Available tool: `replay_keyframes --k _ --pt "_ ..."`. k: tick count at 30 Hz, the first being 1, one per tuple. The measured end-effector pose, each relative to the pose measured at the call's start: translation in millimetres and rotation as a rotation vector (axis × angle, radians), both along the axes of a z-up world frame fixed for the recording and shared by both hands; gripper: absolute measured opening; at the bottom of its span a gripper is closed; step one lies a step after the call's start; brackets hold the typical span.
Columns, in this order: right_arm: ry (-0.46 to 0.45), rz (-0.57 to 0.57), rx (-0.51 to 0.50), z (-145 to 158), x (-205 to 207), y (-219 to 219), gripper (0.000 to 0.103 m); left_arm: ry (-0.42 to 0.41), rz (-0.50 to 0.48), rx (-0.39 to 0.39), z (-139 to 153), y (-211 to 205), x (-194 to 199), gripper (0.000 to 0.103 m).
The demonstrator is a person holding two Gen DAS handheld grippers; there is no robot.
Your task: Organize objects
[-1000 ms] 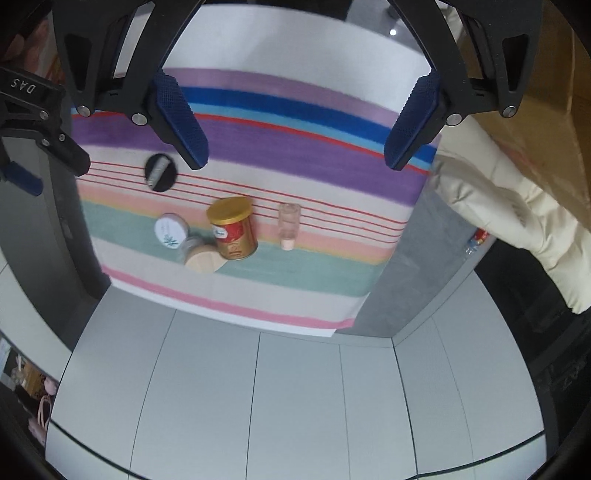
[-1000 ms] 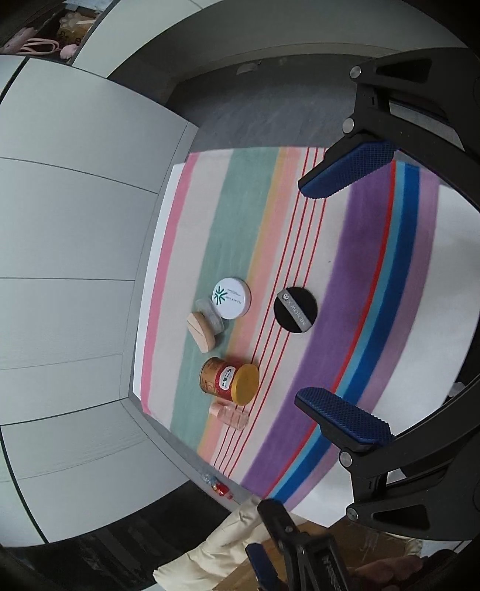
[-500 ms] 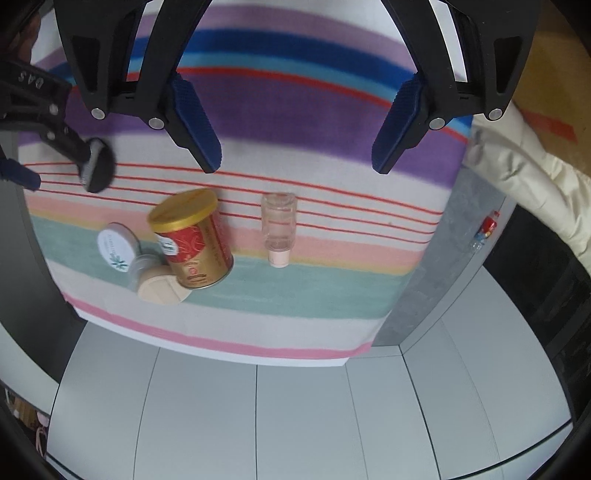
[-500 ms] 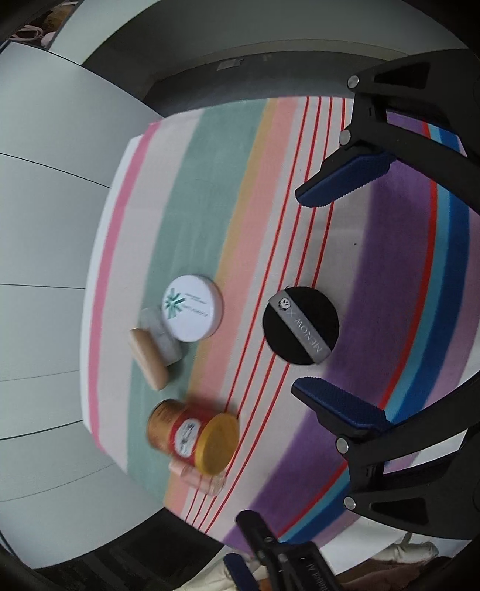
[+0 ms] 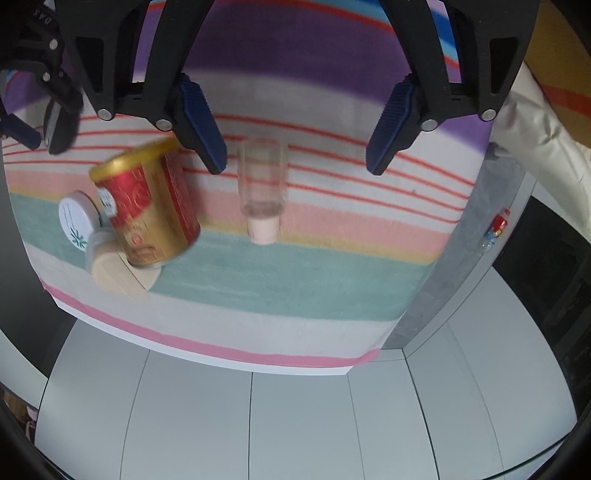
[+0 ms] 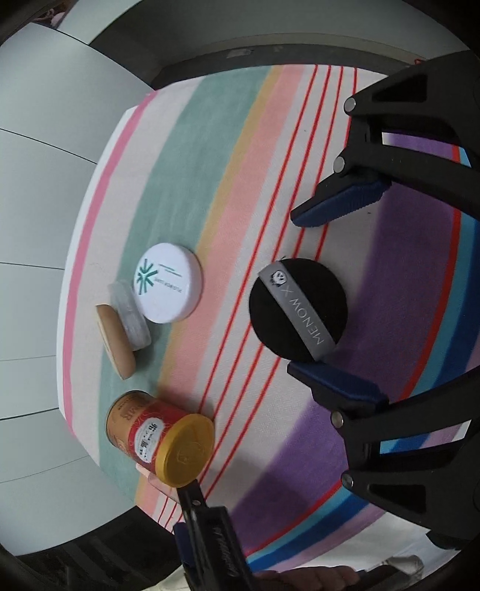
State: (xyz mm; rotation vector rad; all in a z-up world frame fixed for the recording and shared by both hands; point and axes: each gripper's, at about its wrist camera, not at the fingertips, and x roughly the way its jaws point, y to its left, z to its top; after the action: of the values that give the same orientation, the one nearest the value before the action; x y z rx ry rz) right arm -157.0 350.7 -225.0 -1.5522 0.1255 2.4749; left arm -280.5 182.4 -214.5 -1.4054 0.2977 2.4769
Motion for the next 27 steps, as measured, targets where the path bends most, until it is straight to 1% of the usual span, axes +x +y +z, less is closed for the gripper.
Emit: replay_keyframes --k 2,4,5,7,8,9,10,14,19,24,27 --pt "0.016 0.010 -0.015 0 -2 -1 0.066 -0.009 -0.006 0.001 -4 3 -6 0.071" --pt "0.026 0.017 -0.008 0 -5 -3 0.057 -0.018 -0.011 -0.004 -7 7 -7 0.065" --pt "0.030 0.026 0.005 1 -8 -4 0.056 -0.018 -0.012 0.012 -7 7 -8 0.063" --pt "0.037 0.029 0.017 2 -9 -4 0.054 -0.024 -0.012 0.032 -7 8 -10 0.046" --pt "0.039 0.025 0.010 3 -12 -3 0.054 -0.022 -0.012 0.031 -6 9 -10 0.041" --pt "0.041 0.021 0.006 3 -14 -2 0.053 -0.023 -0.013 0.034 -5 10 -10 0.030" --pt "0.046 0.019 0.001 5 -18 -1 0.053 -0.026 -0.011 0.033 -5 11 -10 0.028" --pt "0.053 0.006 0.001 9 -22 4 0.053 -0.055 0.000 0.051 -3 10 -7 0.028" --pt "0.056 -0.030 -0.014 19 -19 8 0.053 -0.044 0.008 0.039 6 5 5 0.028" --pt "0.071 -0.049 -0.021 40 -7 4 0.053 -0.032 -0.004 0.045 29 0 24 0.028" --pt "0.086 -0.057 -0.032 57 -3 10 0.053 -0.027 -0.008 0.059 50 -4 36 0.028"
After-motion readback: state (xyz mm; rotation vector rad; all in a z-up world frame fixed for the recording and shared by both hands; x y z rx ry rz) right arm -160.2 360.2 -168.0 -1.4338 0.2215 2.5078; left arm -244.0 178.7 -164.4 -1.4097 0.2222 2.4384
